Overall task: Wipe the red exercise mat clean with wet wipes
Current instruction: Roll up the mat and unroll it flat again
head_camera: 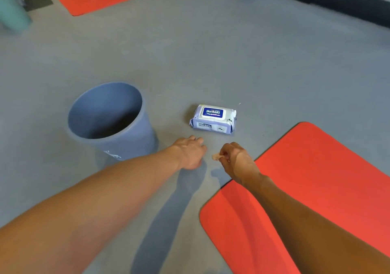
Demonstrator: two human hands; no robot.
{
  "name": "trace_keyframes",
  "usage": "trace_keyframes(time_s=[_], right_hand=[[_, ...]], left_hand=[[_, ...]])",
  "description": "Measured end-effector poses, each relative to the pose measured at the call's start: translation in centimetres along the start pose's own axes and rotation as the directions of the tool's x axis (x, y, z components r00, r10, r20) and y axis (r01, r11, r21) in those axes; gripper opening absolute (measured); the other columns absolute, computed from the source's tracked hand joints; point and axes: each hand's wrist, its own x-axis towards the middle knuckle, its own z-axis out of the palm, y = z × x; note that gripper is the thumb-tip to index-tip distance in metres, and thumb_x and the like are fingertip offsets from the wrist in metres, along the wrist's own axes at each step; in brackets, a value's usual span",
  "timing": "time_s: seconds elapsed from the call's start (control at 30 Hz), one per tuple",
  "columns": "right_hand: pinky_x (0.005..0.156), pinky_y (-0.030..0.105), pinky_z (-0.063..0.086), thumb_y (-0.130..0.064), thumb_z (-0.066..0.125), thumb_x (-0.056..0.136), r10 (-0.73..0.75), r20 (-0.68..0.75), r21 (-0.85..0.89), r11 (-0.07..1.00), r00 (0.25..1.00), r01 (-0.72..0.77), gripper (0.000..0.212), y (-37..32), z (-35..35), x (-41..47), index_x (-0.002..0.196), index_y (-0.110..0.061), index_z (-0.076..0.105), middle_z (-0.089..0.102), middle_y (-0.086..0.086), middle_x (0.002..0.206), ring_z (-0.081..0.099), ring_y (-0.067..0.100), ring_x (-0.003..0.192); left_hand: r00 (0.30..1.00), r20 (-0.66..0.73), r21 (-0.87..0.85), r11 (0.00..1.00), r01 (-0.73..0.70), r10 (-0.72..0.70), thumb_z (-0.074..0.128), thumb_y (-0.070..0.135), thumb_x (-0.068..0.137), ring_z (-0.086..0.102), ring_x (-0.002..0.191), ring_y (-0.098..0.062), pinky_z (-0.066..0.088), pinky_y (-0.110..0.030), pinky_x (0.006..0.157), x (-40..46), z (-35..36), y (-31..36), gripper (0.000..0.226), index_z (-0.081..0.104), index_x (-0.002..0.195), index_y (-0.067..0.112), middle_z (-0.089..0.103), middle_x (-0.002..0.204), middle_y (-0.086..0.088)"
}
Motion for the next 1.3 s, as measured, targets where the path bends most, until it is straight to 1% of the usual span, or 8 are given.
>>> trace_keyframes(time_s=[0.13, 0.27, 0.47, 0.63, 0.73, 0.83, 1.03, 1.3], right_hand=[[0.074, 0.037, 0.05, -0.017, 0.065, 0.098, -0.003, 0.035, 0.023, 1.0, 0.999, 0.002, 0.015, -0.1, 2.4, 2.3, 0.1, -0.002, 0.067, 0.058, 0.011, 0.102, 0.061, 0.031, 0.086], [0.075, 0.029, 0.045, -0.022, 0.066, 0.099, 0.06, 0.078, 0.091, 0.994, 0.995, -0.067, 0.02, -0.3, 2.7, 4.1, 0.098, -0.004, 0.073, 0.061, 0.01, 0.106, 0.063, 0.028, 0.09], [0.048, 0.015, 0.035, -0.014, 0.068, 0.095, 0.141, 0.144, 0.113, 0.981, 0.98, -0.157, 0.037, 0.8, 4.8, 5.5, 0.059, -0.015, 0.057, 0.052, 0.005, 0.063, 0.052, 0.017, 0.056], [0.074, 0.018, 0.041, -0.022, 0.062, 0.099, 0.055, 0.056, 0.115, 0.991, 0.997, -0.061, 0.015, 1.7, 8.2, 7.7, 0.094, -0.015, 0.074, 0.053, 0.001, 0.103, 0.047, 0.013, 0.087], [0.081, 0.036, 0.053, -0.028, 0.071, 0.096, 0.002, 0.011, 0.092, 0.996, 1.0, -0.003, 0.013, 2.8, 11.4, 7.5, 0.093, -0.018, 0.079, 0.059, 0.004, 0.107, 0.058, 0.022, 0.088], [0.078, 0.033, 0.054, -0.037, 0.069, 0.096, 0.013, -0.005, 0.024, 1.0, 1.0, -0.013, 0.014, 3.5, 12.4, 7.0, 0.095, -0.026, 0.078, 0.061, 0.002, 0.105, 0.06, 0.024, 0.089], [0.077, 0.034, 0.051, -0.013, 0.065, 0.097, -0.065, 0.043, -0.05, 0.996, 0.997, 0.068, 0.008, 2.9, 10.4, 7.6, 0.093, -0.01, 0.071, 0.067, 0.008, 0.095, 0.061, 0.033, 0.093], [0.079, 0.046, 0.05, -0.008, 0.065, 0.094, 0.095, -0.282, 0.012, 0.995, 0.955, -0.096, 0.014, 3.1, 6.7, 6.9, 0.106, -0.003, 0.059, 0.057, 0.014, 0.103, 0.052, 0.034, 0.098]], left_hand=[[0.997, 0.04, -0.02, 0.997, 0.068, -0.068, 0.046, 0.035, 0.105, 0.034, 0.147, -0.029, 0.037, -0.042, 0.117, 0.3, 0.6, -0.4, 0.047, 0.046, 0.148, 0.015, 0.042, 0.151, -0.008], [0.989, 0.085, 0.003, 0.992, 0.123, -0.123, 0.043, 0.059, 0.102, -0.003, 0.162, -0.025, 0.004, -0.045, 0.131, -0.2, -0.5, -1.6, 0.082, 0.015, 0.167, 0.017, 0.007, 0.175, -0.006], [0.961, 0.149, -0.186, 0.948, 0.257, -0.231, 0.045, 0.065, 0.1, -0.012, 0.161, -0.028, -0.001, -0.048, 0.13, -0.5, 1.4, -1.8, 0.095, -0.001, 0.167, 0.016, -0.009, 0.175, -0.007], [0.97, 0.156, -0.232, 0.947, 0.222, -0.189, 0.051, 0.06, 0.1, -0.014, 0.16, -0.03, 0.0, -0.05, 0.13, 2.8, 6.1, -2.0, 0.097, -0.003, 0.167, 0.015, -0.01, 0.175, -0.01], [0.975, 0.155, -0.24, 0.952, 0.191, -0.157, 0.049, 0.06, 0.1, -0.016, 0.16, -0.029, 0.0, -0.05, 0.13, 4.2, 9.0, -2.5, 0.099, -0.007, 0.166, 0.014, -0.013, 0.174, -0.011], [0.98, 0.166, -0.24, 0.959, 0.148, -0.109, 0.05, 0.059, 0.099, -0.017, 0.16, -0.03, 0.0, -0.048, 0.13, 4.8, 11.1, -3.3, 0.101, -0.01, 0.166, 0.012, -0.017, 0.173, -0.014], [0.996, -0.063, -0.31, 0.95, 0.044, -0.067, 0.046, 0.048, 0.105, 0.007, 0.161, -0.027, 0.012, -0.037, 0.127, 5.4, 8.8, -5.9, 0.085, 0.004, 0.166, 0.006, 0.01, 0.173, -0.015], [0.94, -0.342, -0.192, 0.979, -0.066, -0.004, 0.049, 0.047, 0.104, 0.009, 0.16, -0.028, 0.017, -0.038, 0.128, 9.6, 2.9, -7.9, 0.081, 0.015, 0.164, 0.005, 0.01, 0.172, -0.013]])
